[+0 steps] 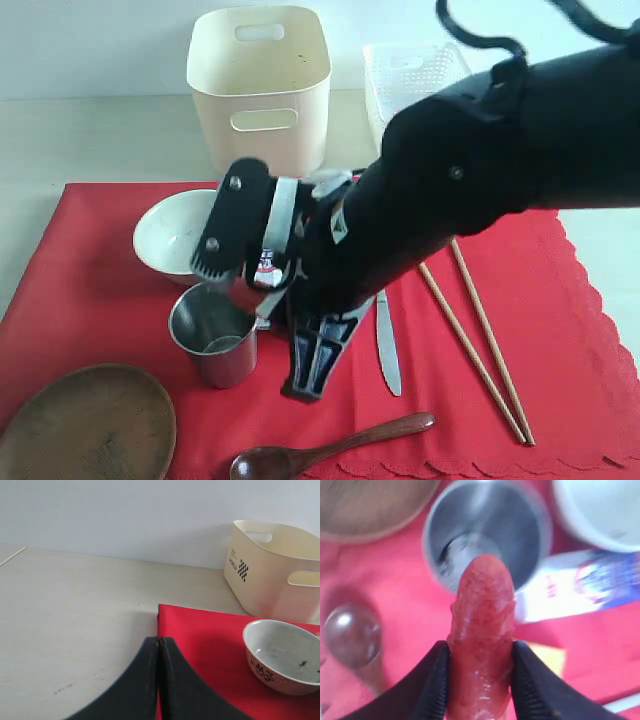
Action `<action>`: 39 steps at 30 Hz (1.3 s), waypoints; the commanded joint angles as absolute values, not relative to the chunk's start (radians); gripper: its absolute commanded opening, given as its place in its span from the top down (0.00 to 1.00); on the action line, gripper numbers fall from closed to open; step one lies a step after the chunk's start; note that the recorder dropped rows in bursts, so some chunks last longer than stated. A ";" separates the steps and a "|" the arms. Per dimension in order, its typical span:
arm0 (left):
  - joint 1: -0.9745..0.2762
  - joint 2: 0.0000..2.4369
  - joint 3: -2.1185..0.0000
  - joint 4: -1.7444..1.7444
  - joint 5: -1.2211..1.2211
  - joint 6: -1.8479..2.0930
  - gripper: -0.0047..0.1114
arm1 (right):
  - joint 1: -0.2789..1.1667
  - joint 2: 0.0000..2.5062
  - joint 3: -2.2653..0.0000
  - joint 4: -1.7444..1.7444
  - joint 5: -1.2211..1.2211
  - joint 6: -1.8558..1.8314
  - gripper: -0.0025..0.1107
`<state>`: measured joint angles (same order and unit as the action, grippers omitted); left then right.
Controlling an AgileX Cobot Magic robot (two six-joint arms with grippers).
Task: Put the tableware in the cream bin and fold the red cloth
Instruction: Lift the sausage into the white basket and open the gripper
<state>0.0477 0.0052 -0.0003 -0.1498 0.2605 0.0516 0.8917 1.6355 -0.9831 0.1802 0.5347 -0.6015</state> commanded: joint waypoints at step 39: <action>0.047 0.000 0.000 -0.143 0.255 0.052 0.94 | 0.244 2.162 -1.507 0.392 -0.008 -0.458 0.83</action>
<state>0.0477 0.0052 -0.0003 -0.1498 0.2605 0.0516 0.2414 2.1671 -1.4991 0.3916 0.0328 -0.4630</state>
